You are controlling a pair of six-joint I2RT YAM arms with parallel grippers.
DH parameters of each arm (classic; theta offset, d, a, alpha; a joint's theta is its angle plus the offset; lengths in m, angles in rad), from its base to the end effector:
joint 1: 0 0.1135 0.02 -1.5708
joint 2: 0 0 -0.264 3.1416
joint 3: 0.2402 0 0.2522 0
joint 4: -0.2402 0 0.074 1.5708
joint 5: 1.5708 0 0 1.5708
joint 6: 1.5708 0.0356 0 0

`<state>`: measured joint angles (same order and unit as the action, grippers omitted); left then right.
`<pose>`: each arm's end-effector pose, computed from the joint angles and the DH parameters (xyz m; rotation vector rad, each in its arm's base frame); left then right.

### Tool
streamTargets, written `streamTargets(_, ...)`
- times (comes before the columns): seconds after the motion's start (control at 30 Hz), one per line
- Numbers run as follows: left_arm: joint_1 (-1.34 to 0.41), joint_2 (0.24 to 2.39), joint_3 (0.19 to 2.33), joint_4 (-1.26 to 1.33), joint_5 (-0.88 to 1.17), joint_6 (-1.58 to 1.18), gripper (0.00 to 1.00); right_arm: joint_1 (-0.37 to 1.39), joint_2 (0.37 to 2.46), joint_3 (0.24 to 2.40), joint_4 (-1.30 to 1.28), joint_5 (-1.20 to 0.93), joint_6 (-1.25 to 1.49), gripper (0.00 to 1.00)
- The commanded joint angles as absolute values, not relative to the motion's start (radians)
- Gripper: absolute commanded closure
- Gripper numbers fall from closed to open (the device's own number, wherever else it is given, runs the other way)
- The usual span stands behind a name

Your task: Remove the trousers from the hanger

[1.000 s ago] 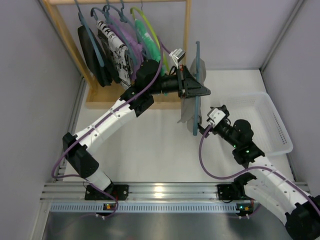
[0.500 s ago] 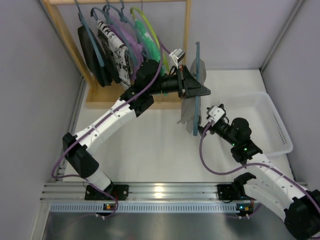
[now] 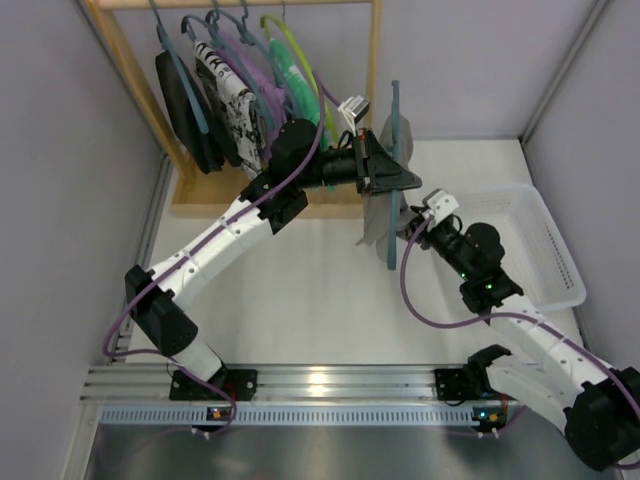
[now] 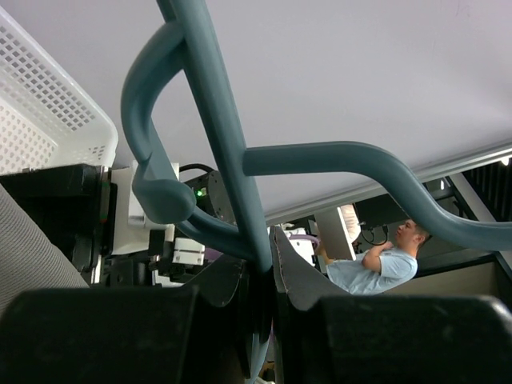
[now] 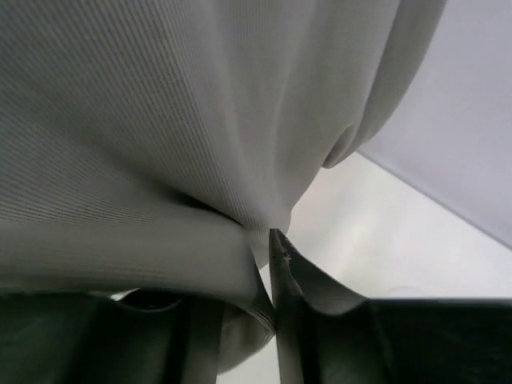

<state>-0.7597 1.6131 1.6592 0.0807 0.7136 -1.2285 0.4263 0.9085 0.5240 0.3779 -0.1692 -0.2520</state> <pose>0.2545 -0.2739 0.4612 0.3124 1.8640 -2.0105 0.1945 0.0949 0.2847 -0.6504 1.4440 0.2698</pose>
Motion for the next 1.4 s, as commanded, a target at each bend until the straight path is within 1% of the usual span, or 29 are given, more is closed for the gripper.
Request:
streamTargets(0.0, -0.756, 1.577, 1.684, 0.235, 0.709, -1.207, 1.00, 0.400, 0.868, 0.595, 0.404, -0.147, -0.238, 0.82)
streamTargets(0.07, -0.755, 1.572, 1.678, 0.236, 0.709, -1.204, 1.00, 0.390, 0.847, 0.612, 0.353, -0.163, -0.235, 0.91)
streamTargets(0.1, -0.753, 1.569, 1.666, 0.235, 0.709, -1.203, 1.00, 0.385, 0.838, 0.620, 0.338, -0.166, -0.232, 0.99)
streamTargets(0.13, -0.749, 1.566, 1.660, 0.235, 0.707, -1.203, 1.00, 0.384, 0.812, 0.636, 0.319, -0.178, -0.232, 1.00)
streamTargets(0.3, -0.724, 1.557, 1.609, 0.241, 0.698, -1.204, 1.00, 0.367, 0.749, 0.713, 0.192, -0.201, -0.232, 1.00)
streamTargets(0.47, -0.700, 1.557, 1.577, 0.261, 0.707, -1.206, 1.00, 0.342, 0.729, 0.775, 0.124, -0.216, -0.233, 1.00)
streamTargets(0.67, -0.695, 1.536, 1.510, 0.261, 0.713, -1.184, 1.00, 0.298, 0.721, 0.859, 0.107, -0.212, -0.221, 1.00)
streamTargets(0.87, -0.693, 1.522, 1.473, 0.264, 0.726, -1.170, 1.00, 0.268, 0.749, 1.024, 0.104, -0.195, -0.175, 1.00)
streamTargets(1.0, -0.693, 1.513, 1.462, 0.264, 0.739, -1.151, 1.00, 0.264, 0.767, 1.139, 0.117, -0.172, -0.153, 1.00)
streamTargets(1.37, -0.698, 1.457, 1.367, 0.264, 0.759, -1.118, 1.00, 0.264, 0.814, 1.350, 0.196, -0.100, -0.178, 1.00)
